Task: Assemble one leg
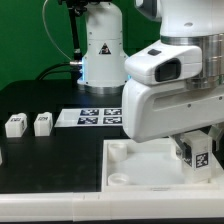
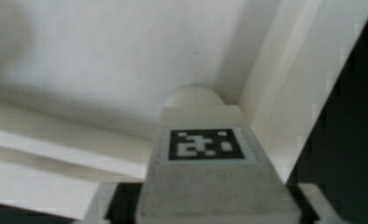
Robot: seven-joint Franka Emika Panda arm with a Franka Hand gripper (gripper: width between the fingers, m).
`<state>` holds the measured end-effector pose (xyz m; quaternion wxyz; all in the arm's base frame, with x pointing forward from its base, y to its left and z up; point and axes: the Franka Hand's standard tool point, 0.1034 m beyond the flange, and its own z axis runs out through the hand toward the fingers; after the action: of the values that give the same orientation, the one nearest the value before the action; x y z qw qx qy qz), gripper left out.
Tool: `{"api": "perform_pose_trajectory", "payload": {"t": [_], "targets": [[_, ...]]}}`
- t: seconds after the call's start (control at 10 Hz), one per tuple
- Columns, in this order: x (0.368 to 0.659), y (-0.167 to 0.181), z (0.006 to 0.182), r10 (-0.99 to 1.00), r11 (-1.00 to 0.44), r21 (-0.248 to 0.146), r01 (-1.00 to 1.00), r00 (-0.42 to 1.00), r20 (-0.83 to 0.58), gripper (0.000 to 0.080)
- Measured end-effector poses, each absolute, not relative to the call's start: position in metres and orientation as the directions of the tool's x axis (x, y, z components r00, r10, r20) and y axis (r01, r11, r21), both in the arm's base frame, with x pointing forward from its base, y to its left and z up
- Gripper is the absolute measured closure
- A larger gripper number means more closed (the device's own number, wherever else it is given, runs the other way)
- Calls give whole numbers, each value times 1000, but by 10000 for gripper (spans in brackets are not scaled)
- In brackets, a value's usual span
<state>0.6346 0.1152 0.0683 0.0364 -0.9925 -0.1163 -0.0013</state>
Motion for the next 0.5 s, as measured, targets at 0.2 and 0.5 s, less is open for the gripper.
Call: {"api": "perform_pose_trajectory", "payload": {"t": [0.2,0.5], "targets": [[634,114,68,-74,-994,-77,-74,997,-7,511],[634,114,67,-465,-882,-66,-466,885,-38,509]]}}
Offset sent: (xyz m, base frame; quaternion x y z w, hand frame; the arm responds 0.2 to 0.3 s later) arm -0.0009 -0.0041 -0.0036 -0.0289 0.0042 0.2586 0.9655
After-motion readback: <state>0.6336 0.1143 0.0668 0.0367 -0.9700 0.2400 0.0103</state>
